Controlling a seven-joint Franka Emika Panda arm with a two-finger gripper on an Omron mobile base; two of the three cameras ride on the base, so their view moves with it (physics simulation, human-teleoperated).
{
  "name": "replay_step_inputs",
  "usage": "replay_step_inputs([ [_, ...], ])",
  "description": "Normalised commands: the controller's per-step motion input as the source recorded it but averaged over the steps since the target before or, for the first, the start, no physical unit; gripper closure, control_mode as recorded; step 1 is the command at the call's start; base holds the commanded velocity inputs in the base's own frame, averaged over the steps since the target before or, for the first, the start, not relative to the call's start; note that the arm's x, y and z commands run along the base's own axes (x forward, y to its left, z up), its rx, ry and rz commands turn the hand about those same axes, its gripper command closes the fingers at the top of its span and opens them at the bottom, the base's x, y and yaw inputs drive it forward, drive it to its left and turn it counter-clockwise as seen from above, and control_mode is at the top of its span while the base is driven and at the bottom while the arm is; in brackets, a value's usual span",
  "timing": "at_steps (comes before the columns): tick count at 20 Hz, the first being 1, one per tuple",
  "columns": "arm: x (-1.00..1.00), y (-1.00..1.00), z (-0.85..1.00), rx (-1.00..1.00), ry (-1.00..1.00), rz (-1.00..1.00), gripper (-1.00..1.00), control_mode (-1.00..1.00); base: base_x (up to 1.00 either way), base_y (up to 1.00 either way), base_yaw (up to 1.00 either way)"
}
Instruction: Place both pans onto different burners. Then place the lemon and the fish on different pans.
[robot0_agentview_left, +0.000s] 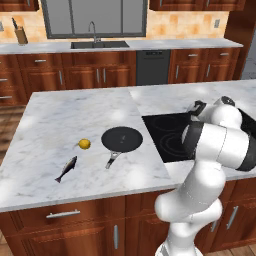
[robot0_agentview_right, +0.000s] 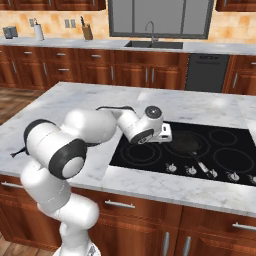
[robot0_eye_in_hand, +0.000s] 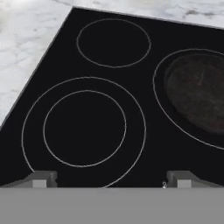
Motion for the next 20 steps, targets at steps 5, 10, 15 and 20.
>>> replay_step_inputs([
  [5, -0.02, 0.59, 0.12, 0.07, 0.0, -0.13, -1.0, -1.0, 0.0, 0.0, 0.0],
  [10, -0.05, 0.7, 0.01, 0.04, 0.0, -0.11, -1.0, -1.0, 0.0, 0.0, 0.0],
  [15, -0.02, 0.72, 0.0, 0.07, 0.03, -0.11, -1.0, -1.0, 0.0, 0.0, 0.0],
  [20, 0.0, 0.69, 0.0, 0.09, 0.04, -0.08, -1.0, -1.0, 0.0, 0.0, 0.0],
])
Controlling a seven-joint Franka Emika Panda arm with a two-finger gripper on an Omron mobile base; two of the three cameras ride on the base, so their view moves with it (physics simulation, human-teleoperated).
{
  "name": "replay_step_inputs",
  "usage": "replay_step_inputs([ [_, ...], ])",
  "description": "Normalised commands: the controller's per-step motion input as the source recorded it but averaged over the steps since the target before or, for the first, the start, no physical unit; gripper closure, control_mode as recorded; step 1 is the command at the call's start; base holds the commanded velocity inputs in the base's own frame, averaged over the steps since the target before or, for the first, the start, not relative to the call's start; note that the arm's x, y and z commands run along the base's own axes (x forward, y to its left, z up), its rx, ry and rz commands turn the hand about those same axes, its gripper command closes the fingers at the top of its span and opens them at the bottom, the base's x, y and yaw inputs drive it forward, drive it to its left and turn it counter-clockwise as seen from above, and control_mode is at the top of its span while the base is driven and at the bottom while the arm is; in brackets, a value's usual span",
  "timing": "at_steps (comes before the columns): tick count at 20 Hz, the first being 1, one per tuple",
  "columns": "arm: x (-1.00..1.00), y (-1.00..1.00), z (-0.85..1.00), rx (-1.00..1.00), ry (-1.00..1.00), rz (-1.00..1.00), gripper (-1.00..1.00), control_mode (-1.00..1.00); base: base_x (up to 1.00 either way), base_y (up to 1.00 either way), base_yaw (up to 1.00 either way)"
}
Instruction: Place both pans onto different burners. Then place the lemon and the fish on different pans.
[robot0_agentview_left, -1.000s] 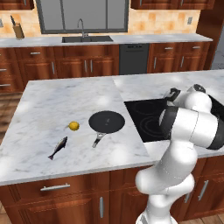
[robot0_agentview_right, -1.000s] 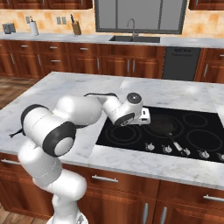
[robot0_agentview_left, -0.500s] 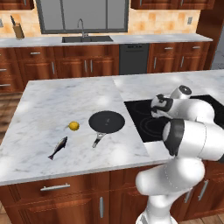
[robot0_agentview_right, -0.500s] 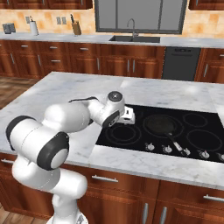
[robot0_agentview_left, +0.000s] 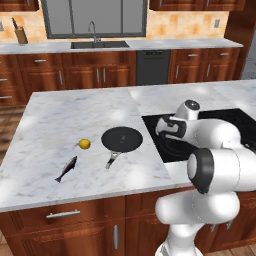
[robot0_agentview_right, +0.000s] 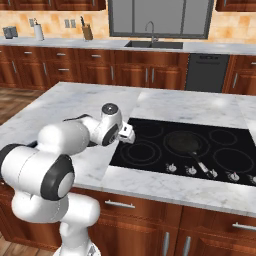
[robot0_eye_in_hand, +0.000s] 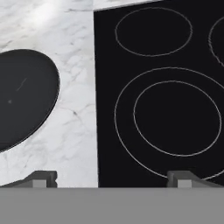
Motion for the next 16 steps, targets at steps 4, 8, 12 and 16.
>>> replay_step_inputs([
  [4, 0.0, 0.69, 0.0, 0.1, 0.07, -0.06, -1.0, -1.0, 0.0, 0.0, 0.0],
  [8, 0.0, 0.67, -0.01, 0.05, 0.09, -0.07, -1.0, -1.0, 0.0, 0.0, 0.0],
  [12, 0.0, 0.64, -0.04, 0.01, 0.1, -0.05, -1.0, -1.0, 0.0, 0.0, 0.0],
  [16, 0.0, 0.65, -0.15, 0.0, 0.09, -0.06, -1.0, -1.0, 0.0, 0.0, 0.0],
])
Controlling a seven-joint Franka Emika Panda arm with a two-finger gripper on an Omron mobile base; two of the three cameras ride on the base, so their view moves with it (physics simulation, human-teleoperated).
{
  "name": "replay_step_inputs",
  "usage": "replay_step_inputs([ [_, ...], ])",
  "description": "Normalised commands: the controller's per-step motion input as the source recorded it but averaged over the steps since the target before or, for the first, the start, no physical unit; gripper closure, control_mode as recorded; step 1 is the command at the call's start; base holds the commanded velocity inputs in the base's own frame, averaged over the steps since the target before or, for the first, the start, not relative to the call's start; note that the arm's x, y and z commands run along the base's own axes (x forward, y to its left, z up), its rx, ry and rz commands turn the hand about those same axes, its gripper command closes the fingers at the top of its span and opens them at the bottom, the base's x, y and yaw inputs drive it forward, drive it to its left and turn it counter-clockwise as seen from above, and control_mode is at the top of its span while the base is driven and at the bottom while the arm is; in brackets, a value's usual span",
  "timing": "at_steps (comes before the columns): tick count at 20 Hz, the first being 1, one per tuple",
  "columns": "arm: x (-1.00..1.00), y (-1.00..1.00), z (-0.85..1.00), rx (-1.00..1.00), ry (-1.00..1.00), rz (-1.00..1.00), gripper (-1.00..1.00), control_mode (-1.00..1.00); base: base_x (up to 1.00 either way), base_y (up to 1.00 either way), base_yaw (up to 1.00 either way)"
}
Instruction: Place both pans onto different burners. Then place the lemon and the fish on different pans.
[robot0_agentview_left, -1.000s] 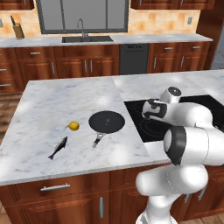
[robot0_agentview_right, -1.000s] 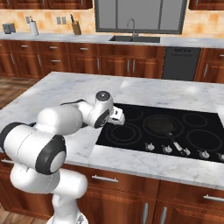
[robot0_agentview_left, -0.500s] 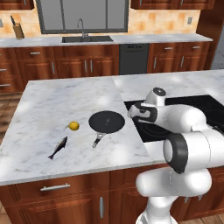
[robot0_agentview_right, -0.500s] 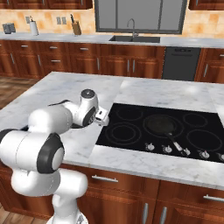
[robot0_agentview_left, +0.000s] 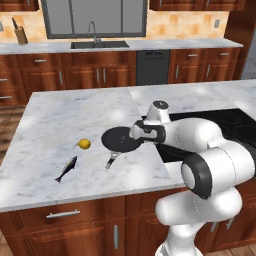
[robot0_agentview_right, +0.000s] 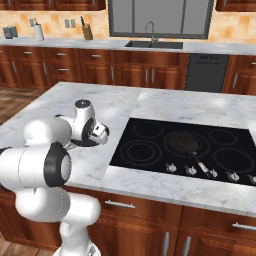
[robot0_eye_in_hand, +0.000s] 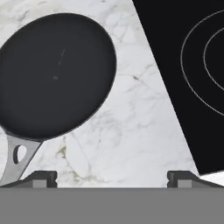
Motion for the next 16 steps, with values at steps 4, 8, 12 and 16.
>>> replay_step_inputs([
  [4, 0.0, 0.64, -0.16, 0.0, 0.06, -0.07, -1.0, -1.0, 0.0, 0.0, 0.0],
  [8, 0.0, 0.6, -0.14, 0.0, 0.03, -0.06, -1.0, -1.0, 0.0, 0.0, 0.0],
  [12, 0.0, 0.47, -0.07, 0.0, 0.01, -0.06, -1.0, -1.0, 0.0, 0.0, 0.0],
  [16, 0.0, 0.4, -0.08, 0.0, 0.01, -0.05, -1.0, -1.0, 0.0, 0.0, 0.0],
])
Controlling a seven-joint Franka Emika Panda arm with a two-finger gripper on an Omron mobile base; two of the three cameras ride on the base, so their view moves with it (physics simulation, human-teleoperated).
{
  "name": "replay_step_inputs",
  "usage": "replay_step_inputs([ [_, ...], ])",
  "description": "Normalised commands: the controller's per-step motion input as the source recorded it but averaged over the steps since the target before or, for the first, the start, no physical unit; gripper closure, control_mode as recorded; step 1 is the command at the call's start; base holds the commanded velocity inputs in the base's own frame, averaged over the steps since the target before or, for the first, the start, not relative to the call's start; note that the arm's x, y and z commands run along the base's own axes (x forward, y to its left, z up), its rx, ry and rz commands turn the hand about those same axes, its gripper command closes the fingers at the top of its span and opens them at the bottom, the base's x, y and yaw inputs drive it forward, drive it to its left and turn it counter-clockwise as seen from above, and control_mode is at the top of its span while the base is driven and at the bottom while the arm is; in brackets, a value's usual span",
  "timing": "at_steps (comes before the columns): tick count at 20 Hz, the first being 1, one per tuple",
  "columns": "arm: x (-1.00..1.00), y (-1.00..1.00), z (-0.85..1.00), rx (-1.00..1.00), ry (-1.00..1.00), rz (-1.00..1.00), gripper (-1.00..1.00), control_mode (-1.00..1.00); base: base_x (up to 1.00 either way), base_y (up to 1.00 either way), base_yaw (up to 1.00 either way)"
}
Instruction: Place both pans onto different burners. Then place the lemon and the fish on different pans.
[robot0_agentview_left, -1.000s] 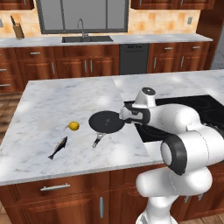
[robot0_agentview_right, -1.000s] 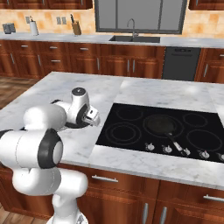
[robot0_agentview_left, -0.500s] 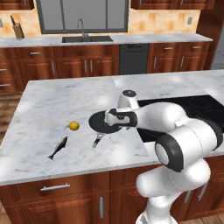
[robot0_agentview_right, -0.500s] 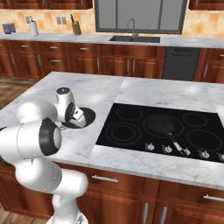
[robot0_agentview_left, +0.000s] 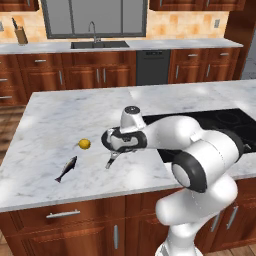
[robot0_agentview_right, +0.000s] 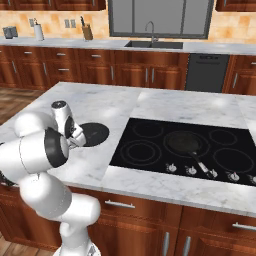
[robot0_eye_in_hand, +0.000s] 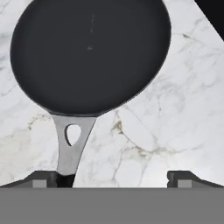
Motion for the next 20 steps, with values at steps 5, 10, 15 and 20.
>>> replay_step_inputs([
  [5, 0.01, 0.27, -0.15, 0.0, 0.02, -0.05, -1.0, -1.0, 0.0, 0.0, 0.0],
  [10, 0.18, 0.12, -0.22, 0.0, 0.05, -0.08, -1.0, -1.0, 0.0, 0.0, 0.0],
  [15, 0.29, 0.16, -0.13, 0.0, 0.05, -0.08, -1.0, -1.0, 0.0, 0.0, 0.0],
  [20, 0.31, 0.23, -0.16, 0.0, 0.05, -0.05, -1.0, -1.0, 0.0, 0.0, 0.0],
])
